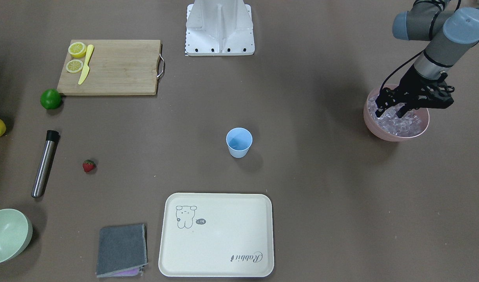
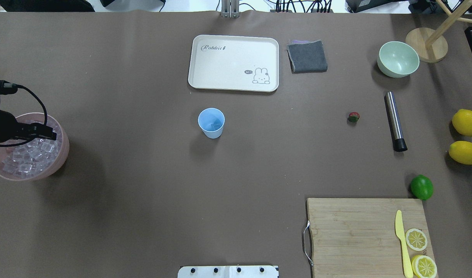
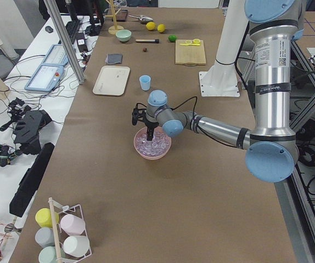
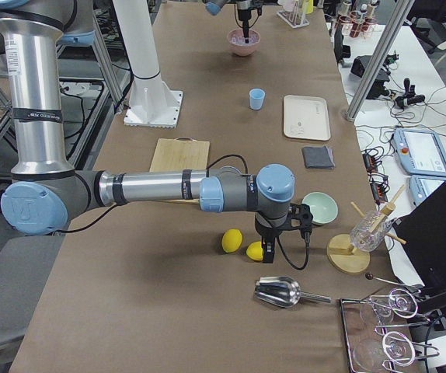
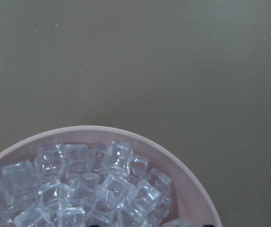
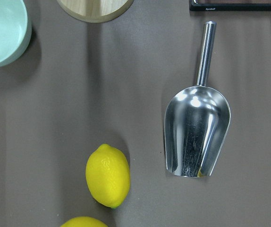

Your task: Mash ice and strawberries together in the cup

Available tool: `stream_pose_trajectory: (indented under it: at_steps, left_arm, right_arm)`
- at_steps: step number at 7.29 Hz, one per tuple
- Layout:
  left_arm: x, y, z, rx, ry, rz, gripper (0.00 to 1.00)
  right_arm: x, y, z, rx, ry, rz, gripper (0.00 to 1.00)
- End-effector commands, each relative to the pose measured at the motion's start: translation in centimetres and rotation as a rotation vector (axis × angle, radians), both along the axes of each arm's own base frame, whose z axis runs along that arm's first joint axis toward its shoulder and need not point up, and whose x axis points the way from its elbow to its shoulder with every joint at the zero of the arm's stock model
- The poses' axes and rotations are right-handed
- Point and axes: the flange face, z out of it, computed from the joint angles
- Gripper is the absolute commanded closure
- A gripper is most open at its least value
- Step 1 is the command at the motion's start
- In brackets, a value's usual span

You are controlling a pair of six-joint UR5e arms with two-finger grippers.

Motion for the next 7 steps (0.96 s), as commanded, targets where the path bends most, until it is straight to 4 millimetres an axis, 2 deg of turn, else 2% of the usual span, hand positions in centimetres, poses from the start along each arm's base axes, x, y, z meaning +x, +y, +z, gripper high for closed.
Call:
stream_pose_trajectory:
  at_steps: [1,4,5,7]
  left_arm:
    - [0.5,0.2,0.3,0.0,0.0,0.01,0.22]
    - [1.1,0.6,0.9,-0.007,-0.007,0.027,0.22]
    - [1.3,0.6,0.8,-0.007,-0.005,0.029,0.25]
    - [1.7,0.7,2.2,0.004,0.003,0.035,0.29]
  right_arm:
    - [0.0,0.0,0.0,0.0,-0.001,0.0,0.0]
    - [0.0,0.1,0.1,-0.002,-0.001,-0.001,0.0]
    - [0.0,0.1,0.0,0.0,-0.001,-0.001,0.0]
    - [0.0,0.1,0.1,-0.002,-0.001,-0.001,0.0]
